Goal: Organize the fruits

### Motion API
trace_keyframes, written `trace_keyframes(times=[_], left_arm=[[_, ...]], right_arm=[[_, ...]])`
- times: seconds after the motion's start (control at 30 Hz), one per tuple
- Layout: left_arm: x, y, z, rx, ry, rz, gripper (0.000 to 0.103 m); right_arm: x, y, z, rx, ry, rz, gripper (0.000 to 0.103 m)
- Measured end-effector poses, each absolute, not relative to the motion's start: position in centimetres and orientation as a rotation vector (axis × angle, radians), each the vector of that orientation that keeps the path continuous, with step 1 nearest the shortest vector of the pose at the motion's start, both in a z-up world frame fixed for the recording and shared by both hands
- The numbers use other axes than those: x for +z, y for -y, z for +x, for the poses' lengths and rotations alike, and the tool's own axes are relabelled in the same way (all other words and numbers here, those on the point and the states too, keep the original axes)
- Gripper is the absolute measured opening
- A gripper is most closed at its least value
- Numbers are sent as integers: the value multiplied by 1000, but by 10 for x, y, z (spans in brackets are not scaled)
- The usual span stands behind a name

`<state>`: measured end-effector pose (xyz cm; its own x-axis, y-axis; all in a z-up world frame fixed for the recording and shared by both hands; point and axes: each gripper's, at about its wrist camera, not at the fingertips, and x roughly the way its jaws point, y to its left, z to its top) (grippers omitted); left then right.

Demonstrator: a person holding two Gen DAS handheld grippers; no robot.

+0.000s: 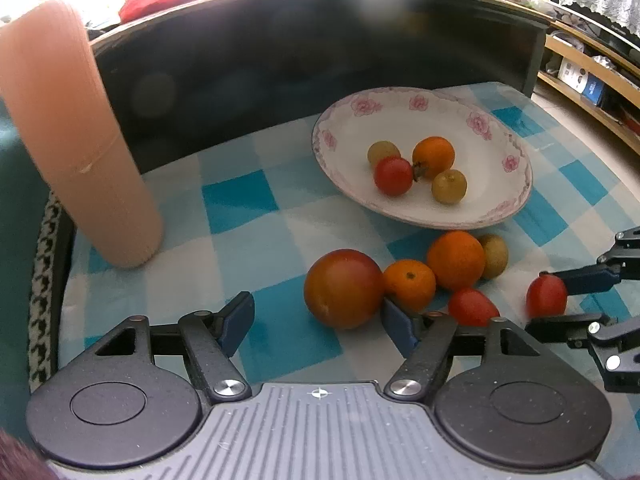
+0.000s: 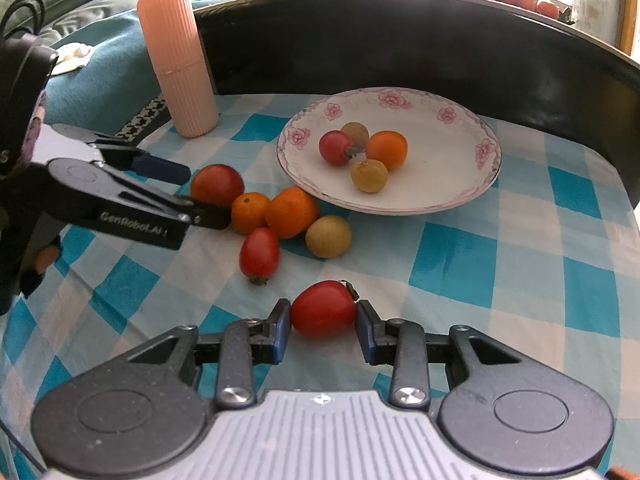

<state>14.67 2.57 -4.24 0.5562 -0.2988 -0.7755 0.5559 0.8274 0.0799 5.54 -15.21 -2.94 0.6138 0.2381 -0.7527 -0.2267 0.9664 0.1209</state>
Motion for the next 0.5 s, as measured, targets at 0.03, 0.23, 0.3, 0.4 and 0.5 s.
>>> trace_keyframes(times=[0.03,0.23,0.3,0.4,0.5], left_arm=[[-43,-26,148,-520,-839,335,76],[-48,-34,154,-541,-875,295,62],[-46,-34,151,-548,-882,291,52],[-43,-34,147,-540,-889,291,44],[-41,-38,140,-530,-902,301,43]], right_arm=[[-29,152,55,268,-869,11,50],[-29,152,55,269,-871,14,50],[-29,153,56,268,-871,17,50],[-30,154,55,271,-870,20,50],[-30,155,55,265,-872,25,50]])
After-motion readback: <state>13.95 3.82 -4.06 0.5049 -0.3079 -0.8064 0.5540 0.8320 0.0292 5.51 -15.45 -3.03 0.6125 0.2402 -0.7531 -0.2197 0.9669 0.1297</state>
